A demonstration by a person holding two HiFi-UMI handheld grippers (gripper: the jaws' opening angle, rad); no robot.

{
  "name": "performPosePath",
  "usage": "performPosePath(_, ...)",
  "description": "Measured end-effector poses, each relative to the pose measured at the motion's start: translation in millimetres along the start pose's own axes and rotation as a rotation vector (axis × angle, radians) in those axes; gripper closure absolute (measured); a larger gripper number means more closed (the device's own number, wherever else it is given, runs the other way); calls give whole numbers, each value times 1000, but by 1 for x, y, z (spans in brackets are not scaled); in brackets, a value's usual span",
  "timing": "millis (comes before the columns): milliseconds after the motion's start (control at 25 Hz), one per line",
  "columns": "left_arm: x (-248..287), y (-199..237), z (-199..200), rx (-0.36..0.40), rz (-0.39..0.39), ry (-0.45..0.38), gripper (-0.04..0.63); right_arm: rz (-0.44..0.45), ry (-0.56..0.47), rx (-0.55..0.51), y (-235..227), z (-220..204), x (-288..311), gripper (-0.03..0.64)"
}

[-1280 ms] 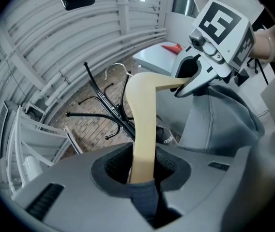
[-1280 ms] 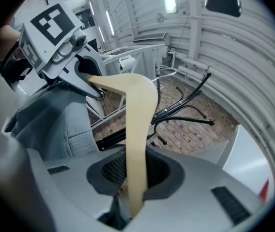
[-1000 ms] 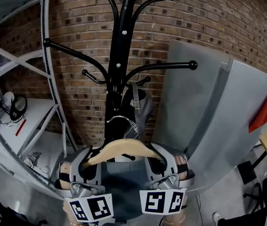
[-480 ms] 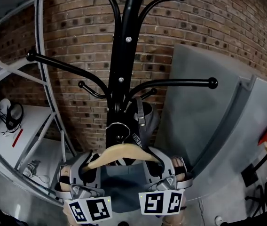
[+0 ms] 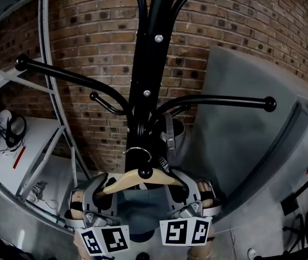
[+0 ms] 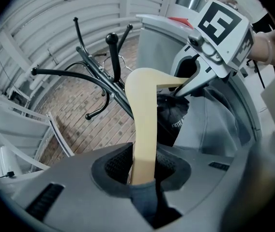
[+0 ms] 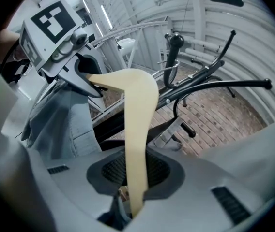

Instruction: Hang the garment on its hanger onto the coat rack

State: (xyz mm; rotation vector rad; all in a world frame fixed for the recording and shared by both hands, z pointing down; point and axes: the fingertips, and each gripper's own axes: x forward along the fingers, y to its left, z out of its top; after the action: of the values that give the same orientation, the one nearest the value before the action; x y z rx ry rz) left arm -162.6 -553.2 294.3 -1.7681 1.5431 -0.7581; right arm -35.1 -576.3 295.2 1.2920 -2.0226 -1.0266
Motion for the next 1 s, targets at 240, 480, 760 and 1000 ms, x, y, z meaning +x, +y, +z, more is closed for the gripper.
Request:
performPosePath(240,8,-5,-9,0,-25,16,508,15,29,-6,7,-6,9,540)
performPosePath(480,10,-14,-12,-3,-58,11,508,19,71,-13,14,-16,13,540)
performPosePath(760,9,-16,-11,-22,-62,-20,506,10,81,30,13,-17,11,538)
performPosePath(1000,2,-11,-7,-52,-44,-82,428,-10,94,38,11,-18,4,518)
